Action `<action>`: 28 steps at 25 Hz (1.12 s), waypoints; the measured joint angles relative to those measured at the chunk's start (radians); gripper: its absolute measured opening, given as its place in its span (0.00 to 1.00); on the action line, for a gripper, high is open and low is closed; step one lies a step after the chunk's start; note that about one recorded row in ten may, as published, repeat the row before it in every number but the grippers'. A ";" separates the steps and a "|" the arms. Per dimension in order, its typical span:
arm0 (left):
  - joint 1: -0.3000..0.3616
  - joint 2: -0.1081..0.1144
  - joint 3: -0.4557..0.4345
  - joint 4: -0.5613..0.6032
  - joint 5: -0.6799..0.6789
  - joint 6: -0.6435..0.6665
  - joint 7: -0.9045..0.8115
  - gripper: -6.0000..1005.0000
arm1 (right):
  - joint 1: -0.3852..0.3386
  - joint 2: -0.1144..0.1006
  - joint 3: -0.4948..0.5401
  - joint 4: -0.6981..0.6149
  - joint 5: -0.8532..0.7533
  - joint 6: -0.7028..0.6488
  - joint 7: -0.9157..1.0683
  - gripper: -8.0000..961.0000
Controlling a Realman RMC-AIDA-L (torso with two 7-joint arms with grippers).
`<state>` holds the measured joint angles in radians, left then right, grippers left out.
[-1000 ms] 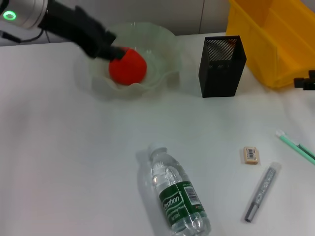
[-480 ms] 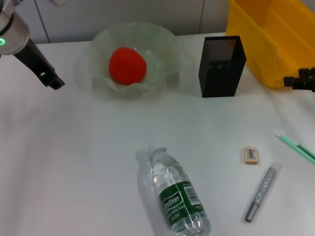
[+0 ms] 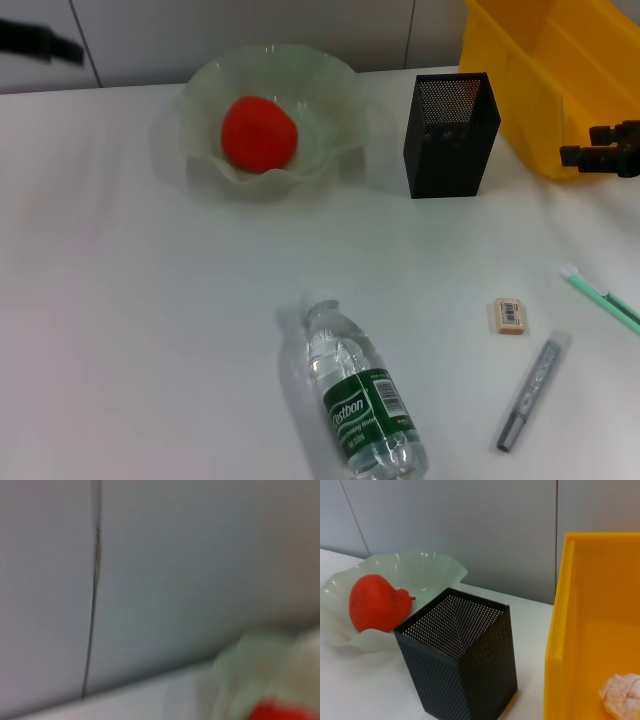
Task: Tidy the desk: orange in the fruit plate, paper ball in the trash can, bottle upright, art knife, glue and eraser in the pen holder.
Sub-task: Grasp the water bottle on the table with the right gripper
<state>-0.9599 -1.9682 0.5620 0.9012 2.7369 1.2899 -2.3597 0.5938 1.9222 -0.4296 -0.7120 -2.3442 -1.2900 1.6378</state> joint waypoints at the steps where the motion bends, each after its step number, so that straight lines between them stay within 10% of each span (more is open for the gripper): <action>1: 0.000 0.000 0.000 0.000 0.000 0.000 0.000 0.42 | 0.001 0.000 -0.001 0.001 -0.001 0.001 0.000 0.65; 5: 0.163 0.043 -0.027 -0.016 -0.583 0.010 0.262 0.42 | 0.007 -0.007 -0.018 0.005 0.001 0.002 0.000 0.65; 9: 0.203 0.064 0.032 0.000 -0.709 0.078 0.293 0.43 | 0.012 -0.010 -0.026 0.012 0.001 0.003 -0.001 0.65; 18: 0.269 0.030 0.346 0.387 -0.550 0.226 -0.065 0.43 | 0.016 -0.011 -0.033 0.015 -0.003 0.005 -0.015 0.65; 25: 0.229 -0.085 0.438 0.477 -0.178 0.352 -0.296 0.45 | 0.017 -0.011 -0.061 0.033 -0.005 0.022 -0.034 0.65; 28: 0.217 -0.097 0.456 0.462 -0.138 0.377 -0.337 0.47 | 0.017 -0.011 -0.069 0.047 -0.005 0.029 -0.046 0.65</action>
<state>-0.7427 -2.0650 1.0177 1.3636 2.5991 1.6671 -2.6971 0.6108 1.9113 -0.4985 -0.6652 -2.3496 -1.2607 1.5922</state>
